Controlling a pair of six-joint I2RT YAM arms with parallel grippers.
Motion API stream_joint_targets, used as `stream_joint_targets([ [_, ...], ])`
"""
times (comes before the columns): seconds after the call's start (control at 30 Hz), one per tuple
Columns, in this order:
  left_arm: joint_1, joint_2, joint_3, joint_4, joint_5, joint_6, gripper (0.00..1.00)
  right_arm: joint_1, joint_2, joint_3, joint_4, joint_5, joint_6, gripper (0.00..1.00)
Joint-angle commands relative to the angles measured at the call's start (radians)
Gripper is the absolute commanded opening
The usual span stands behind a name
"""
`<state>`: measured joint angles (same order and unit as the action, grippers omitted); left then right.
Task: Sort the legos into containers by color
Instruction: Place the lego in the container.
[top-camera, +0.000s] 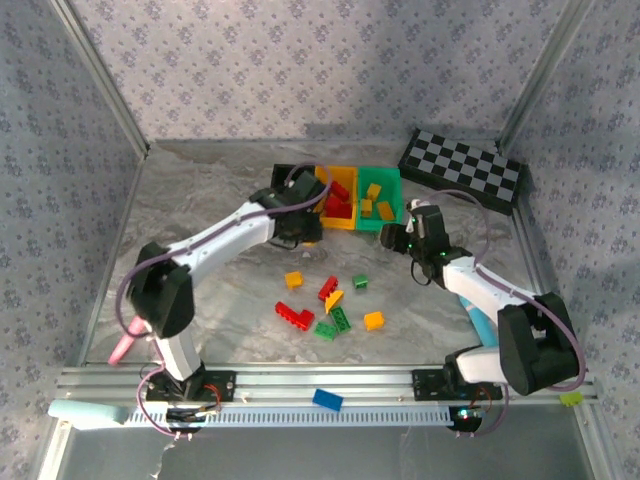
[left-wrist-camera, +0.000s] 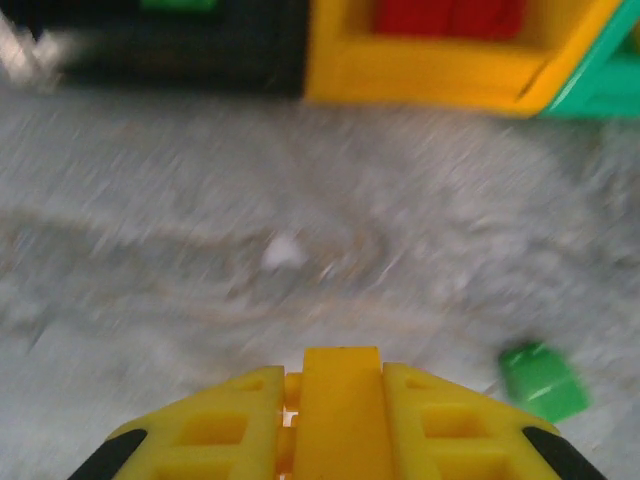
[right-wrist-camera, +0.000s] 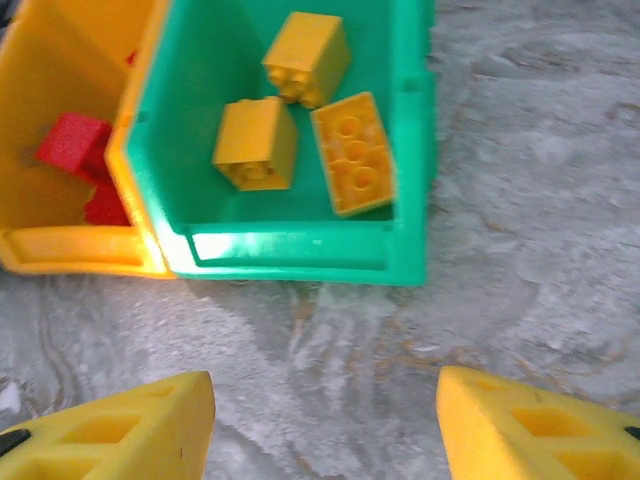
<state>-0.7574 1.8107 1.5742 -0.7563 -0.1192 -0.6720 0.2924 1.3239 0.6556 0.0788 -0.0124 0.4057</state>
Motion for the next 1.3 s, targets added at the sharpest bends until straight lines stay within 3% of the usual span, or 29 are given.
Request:
stream_joint_targets([
  [0.0, -0.005, 0.116, 0.215, 0.031, 0.022, 0.100, 0.14, -0.042, -0.014, -0.020, 0.023, -0.046, 0.069, 0.62],
  [0.33, -0.002, 0.663, 1.115, -0.211, 0.094, 0.227, 0.15, -0.064, -0.039, -0.045, 0.040, -0.062, 0.091, 0.62],
  [0.4, 0.000, 0.725, 1.198, -0.207, 0.117, 0.227, 0.16, -0.057, -0.038, -0.045, 0.047, -0.068, 0.093, 0.62],
  [0.63, 0.002, 0.748, 1.125, -0.018, 0.207, 0.190, 0.24, -0.033, -0.034, -0.041, 0.049, -0.058, 0.091, 0.62],
  [0.67, 0.001, 0.756, 1.126, -0.003, 0.215, 0.185, 0.30, -0.028, -0.034, -0.040, 0.049, -0.057, 0.090, 0.62],
  [0.73, 0.002, 0.772, 1.130, 0.008, 0.232, 0.170, 0.54, -0.021, -0.034, -0.038, 0.049, -0.051, 0.085, 0.62],
  [0.8, 0.000, 0.773, 1.130, 0.001, 0.239, 0.169, 0.61, -0.016, -0.035, -0.036, 0.042, -0.042, 0.077, 0.62],
  [1.07, -0.001, 0.677, 1.051, -0.033, 0.200, 0.218, 0.67, 0.043, -0.083, -0.013, -0.023, -0.032, 0.036, 0.62],
  [1.27, 0.003, 0.455, 0.693, 0.132, 0.182, 0.245, 0.68, 0.152, -0.161, 0.036, -0.307, -0.023, 0.002, 0.63],
])
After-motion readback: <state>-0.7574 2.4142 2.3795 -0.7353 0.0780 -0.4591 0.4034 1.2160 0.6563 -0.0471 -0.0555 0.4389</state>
